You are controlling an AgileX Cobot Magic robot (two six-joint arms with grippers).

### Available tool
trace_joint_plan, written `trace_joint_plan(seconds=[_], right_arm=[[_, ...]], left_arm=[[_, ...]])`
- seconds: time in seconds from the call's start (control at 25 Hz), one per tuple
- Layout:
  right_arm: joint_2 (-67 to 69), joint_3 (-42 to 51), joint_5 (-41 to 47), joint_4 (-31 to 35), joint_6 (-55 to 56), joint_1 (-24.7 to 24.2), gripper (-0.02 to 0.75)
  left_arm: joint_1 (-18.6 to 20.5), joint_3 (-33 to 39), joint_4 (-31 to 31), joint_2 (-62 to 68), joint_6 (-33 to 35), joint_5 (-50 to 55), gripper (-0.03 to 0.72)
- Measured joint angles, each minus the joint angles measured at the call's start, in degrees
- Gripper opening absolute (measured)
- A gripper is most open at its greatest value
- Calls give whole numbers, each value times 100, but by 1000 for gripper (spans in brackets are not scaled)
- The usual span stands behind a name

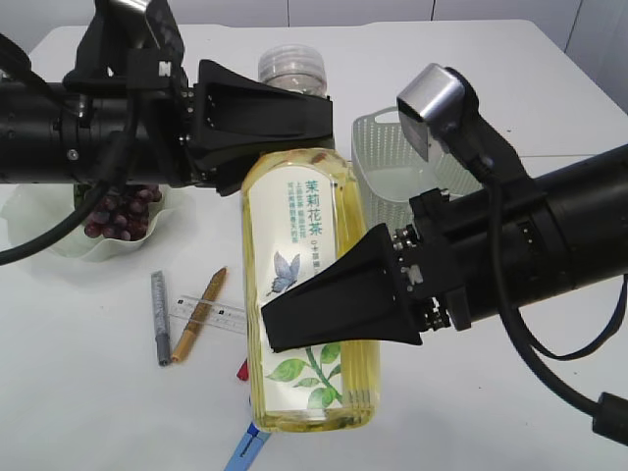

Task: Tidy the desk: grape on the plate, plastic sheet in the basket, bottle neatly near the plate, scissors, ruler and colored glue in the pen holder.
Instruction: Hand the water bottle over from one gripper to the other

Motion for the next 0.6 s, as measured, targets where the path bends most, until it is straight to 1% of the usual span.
trace_joint_plan(seconds=[0.44, 0.6], right_arm=[[0, 0, 0, 12, 0, 0, 419], [0, 0, -9, 12, 0, 0, 469]], left_arm=[[0, 0, -2, 0, 9, 0, 319], [0, 0, -2, 0, 22, 0, 314]])
